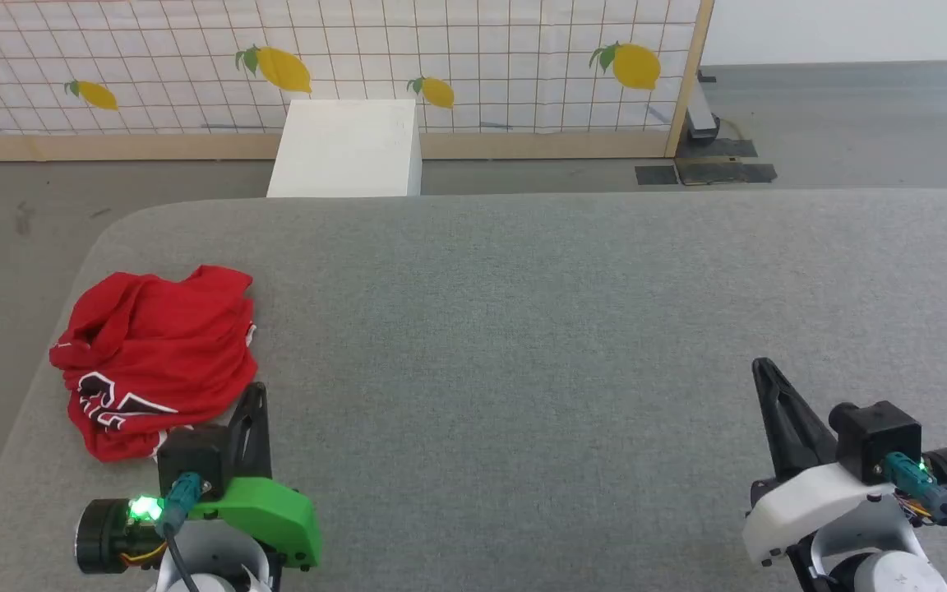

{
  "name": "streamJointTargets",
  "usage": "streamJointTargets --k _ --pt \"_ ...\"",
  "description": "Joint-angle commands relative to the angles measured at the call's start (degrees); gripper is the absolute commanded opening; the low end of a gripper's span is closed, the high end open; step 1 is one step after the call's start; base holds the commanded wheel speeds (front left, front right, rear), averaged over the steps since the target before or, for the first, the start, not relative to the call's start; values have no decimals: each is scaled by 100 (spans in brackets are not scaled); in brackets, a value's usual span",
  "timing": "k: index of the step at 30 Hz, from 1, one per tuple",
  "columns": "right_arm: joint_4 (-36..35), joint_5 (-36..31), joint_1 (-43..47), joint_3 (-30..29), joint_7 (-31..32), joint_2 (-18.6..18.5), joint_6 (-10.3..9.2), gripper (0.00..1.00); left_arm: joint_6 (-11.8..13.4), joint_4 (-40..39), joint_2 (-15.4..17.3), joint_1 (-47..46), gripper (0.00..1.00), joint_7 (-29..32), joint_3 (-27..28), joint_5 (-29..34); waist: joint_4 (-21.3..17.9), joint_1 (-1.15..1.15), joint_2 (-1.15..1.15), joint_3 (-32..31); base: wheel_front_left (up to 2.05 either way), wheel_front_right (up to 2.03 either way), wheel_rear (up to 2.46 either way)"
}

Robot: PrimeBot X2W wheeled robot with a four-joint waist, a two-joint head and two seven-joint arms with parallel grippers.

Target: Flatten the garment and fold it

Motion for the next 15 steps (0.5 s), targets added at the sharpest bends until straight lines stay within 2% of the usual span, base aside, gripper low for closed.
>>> streamJointTargets --k 1,15 --pt "-29 -36 -10 8 1 -9 36 0 -6 -13 44 -45 0 7 17 72 0 0 0 0 0 0 0" --pt "-29 -36 -10 8 1 -9 36 0 -6 -13 44 -45 0 7 17 72 0 0 0 0 0 0 0"
